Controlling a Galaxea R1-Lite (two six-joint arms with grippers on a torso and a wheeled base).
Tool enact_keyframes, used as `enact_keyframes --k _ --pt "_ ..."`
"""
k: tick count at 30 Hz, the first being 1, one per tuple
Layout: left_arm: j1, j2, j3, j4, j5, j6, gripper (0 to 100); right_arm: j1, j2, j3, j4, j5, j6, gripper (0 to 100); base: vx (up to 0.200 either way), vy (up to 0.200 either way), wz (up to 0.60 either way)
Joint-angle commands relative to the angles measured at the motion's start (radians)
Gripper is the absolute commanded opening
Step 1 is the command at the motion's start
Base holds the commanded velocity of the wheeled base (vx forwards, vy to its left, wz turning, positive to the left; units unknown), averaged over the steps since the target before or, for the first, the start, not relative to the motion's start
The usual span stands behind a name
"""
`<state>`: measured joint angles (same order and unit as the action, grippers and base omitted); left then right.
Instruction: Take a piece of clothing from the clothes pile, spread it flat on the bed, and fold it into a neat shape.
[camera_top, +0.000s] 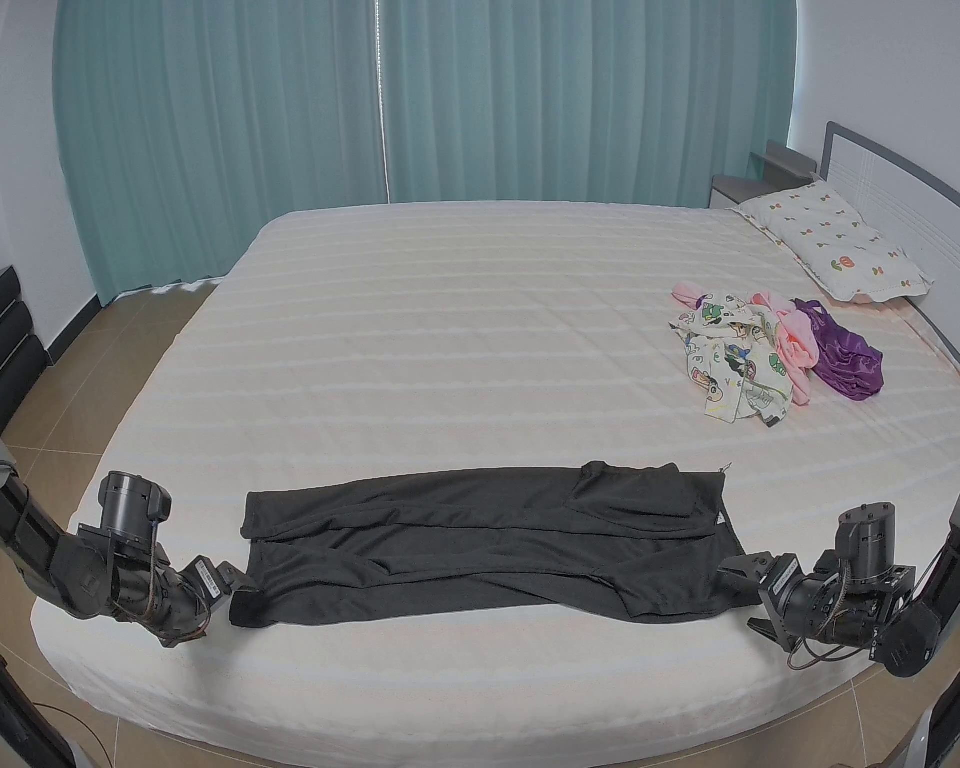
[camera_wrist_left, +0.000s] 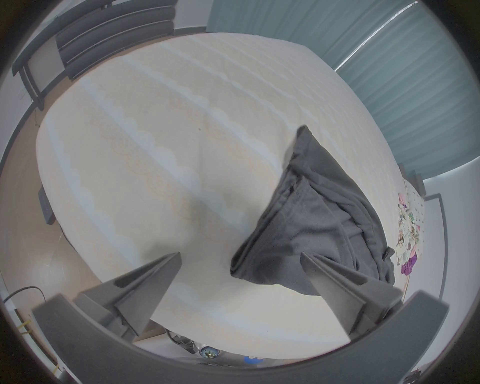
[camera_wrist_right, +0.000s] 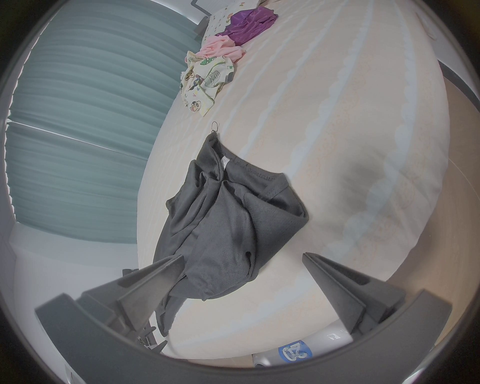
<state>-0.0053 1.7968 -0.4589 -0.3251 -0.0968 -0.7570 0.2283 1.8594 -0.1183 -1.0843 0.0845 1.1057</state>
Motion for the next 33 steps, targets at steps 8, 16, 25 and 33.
enact_keyframes --k 8,16,25,33 --pt "0.028 -0.016 -0.182 0.018 -0.058 0.002 100 -0.104 -0.039 0.028 0.0 0.0 -0.103 100 0.0 0.0 0.0" --pt "0.018 0.142 -0.282 0.009 -0.167 0.154 100 -0.135 -0.042 0.042 -0.002 0.0 -0.159 100 0.0 0.0 0.0" --pt "0.015 0.18 -0.287 0.006 -0.271 0.219 100 -0.142 -0.031 0.035 -0.002 0.001 -0.181 100 0.0 0.0 0.0" --pt "-0.004 0.222 -0.308 -0.014 -0.238 0.223 0 -0.141 -0.043 0.026 -0.009 0.032 -0.182 100 0.0 0.0 0.0"
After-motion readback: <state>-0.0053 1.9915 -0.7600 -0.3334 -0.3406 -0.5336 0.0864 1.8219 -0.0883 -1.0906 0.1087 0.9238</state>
